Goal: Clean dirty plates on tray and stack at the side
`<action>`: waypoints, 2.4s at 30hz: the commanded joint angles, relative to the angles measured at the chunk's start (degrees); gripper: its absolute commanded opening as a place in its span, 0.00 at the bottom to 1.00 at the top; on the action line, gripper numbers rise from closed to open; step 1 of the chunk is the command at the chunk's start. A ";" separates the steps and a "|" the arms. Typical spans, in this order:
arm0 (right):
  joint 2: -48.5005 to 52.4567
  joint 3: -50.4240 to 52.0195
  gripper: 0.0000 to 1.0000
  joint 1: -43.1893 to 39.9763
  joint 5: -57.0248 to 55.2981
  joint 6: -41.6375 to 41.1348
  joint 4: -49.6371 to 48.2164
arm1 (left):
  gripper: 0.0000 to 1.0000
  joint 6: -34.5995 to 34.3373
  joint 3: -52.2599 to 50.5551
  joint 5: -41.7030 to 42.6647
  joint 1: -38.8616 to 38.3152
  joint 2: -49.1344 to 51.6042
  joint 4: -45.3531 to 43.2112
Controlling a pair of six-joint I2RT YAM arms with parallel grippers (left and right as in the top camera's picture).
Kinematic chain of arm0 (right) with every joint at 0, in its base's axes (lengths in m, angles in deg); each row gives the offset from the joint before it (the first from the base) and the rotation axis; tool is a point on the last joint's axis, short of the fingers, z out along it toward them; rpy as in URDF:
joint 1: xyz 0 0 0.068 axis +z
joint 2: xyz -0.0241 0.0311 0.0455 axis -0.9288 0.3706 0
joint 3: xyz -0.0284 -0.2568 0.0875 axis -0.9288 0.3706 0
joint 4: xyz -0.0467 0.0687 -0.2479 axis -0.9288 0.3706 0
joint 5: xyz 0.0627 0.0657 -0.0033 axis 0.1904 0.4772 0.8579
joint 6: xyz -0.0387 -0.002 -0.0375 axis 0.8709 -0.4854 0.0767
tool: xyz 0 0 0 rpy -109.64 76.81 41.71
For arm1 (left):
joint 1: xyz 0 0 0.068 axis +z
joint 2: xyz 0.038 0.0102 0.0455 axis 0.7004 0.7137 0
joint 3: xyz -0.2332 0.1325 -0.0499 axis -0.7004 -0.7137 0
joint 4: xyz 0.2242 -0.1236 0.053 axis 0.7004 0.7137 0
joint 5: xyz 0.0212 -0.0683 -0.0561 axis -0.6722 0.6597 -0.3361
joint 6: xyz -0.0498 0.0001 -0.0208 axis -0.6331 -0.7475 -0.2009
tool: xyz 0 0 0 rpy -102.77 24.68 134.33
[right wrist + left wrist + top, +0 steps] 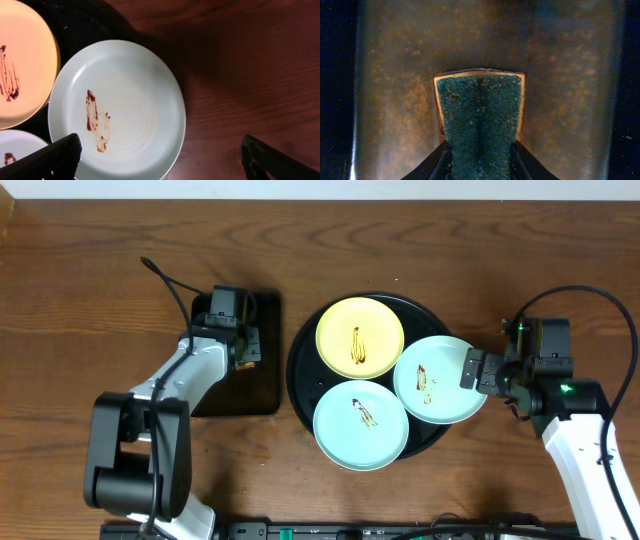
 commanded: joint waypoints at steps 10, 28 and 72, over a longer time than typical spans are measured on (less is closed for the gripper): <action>-0.02 -1.29 0.99 -0.42 -0.35 -0.63 0.42 | 0.08 -0.15 -0.90 -0.68 0.07 2.93 0.35; 9.75 -1.22 0.47 -3.82 2.97 0.90 -3.69 | 0.08 -2.97 0.07 2.97 0.11 -15.67 11.17; 22.60 -1.22 0.01 -3.82 4.35 2.14 -4.74 | 0.08 -2.12 0.11 7.08 0.11 -26.99 7.23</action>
